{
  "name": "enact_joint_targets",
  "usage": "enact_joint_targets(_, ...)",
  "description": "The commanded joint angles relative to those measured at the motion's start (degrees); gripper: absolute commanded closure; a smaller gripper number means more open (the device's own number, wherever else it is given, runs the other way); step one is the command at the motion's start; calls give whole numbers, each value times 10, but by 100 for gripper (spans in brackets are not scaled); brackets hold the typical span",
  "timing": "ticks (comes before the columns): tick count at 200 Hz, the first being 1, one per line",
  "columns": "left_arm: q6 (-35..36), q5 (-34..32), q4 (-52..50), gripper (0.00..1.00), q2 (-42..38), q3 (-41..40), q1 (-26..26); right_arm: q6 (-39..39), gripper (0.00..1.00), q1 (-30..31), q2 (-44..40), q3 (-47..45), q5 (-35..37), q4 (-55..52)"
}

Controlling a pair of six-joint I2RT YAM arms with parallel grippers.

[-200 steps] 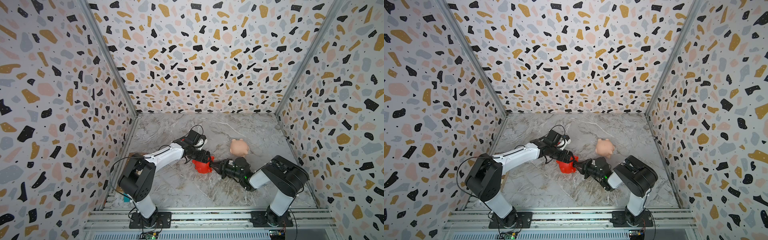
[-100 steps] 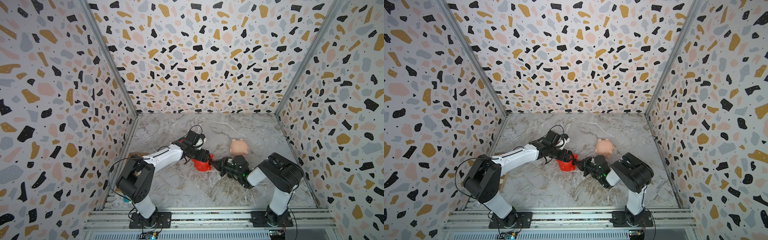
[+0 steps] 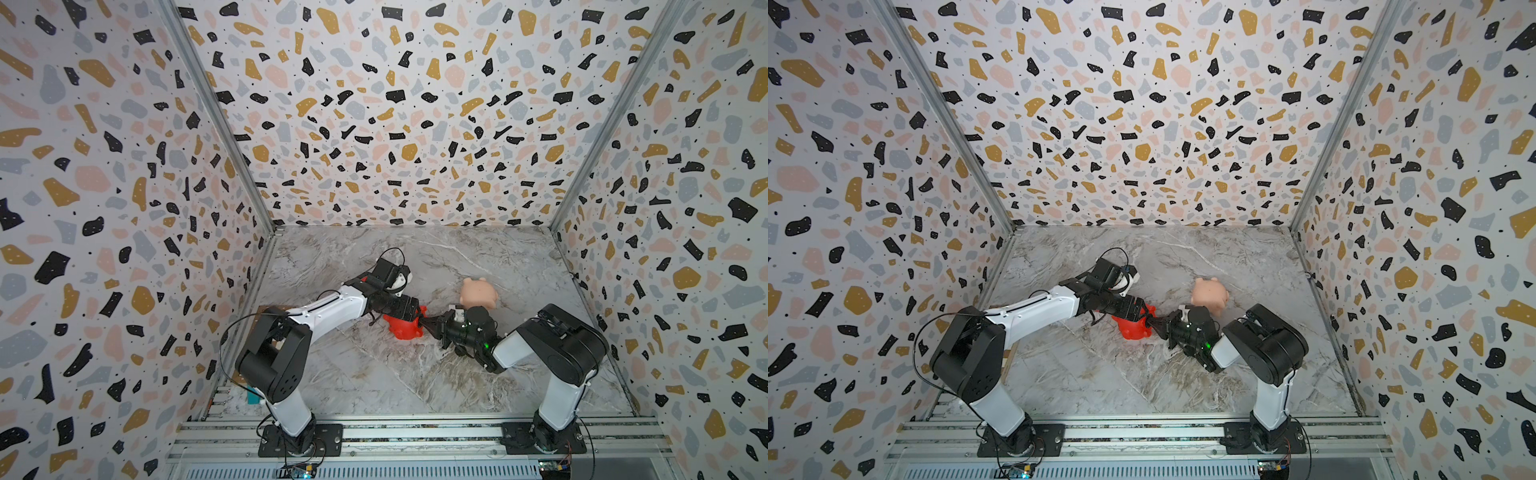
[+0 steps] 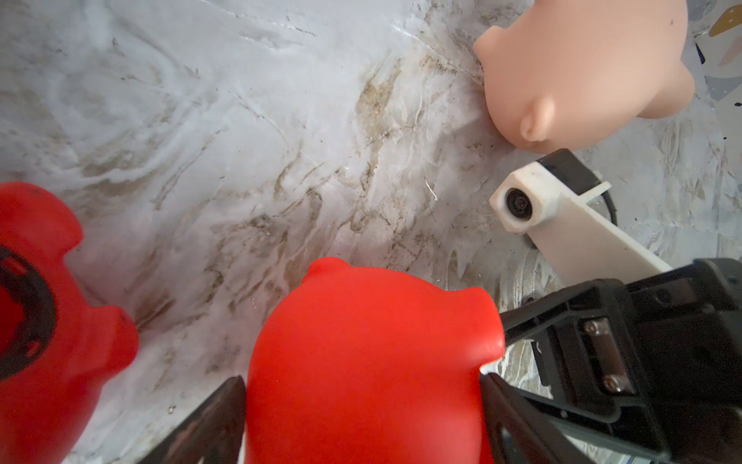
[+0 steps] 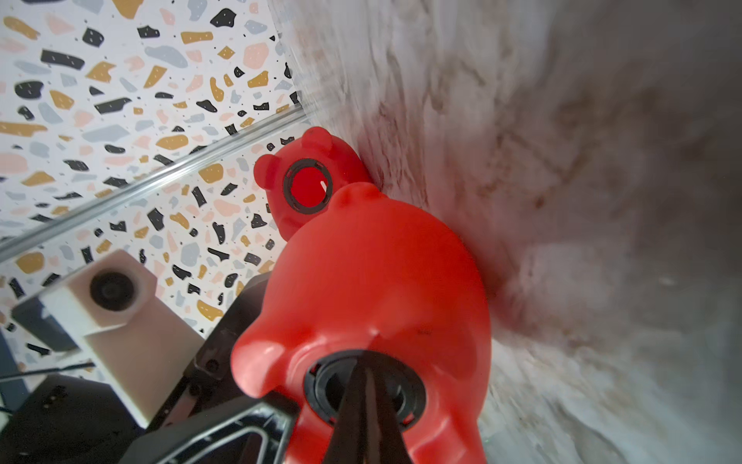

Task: Open piggy banks
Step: Open the lid on the piggy bank.

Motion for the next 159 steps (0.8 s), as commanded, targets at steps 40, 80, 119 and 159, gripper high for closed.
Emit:
enact_joint_targets(40,15,83,-65,13,21,9,-17,-346,100,-12,-5,46,37,-65)
enact_joint_targets(80,20,74,-77,13,20,14,-15,-454,100,-11,-20,24,51,-60)
enact_joint_targets(119,22,57,-88,13,25,19,-13,-554,100,-11,-65,22,72,-116)
enact_joint_targets(159,24,42,-95,13,23,19,-11,-610,100,-18,-115,10,92,-182)
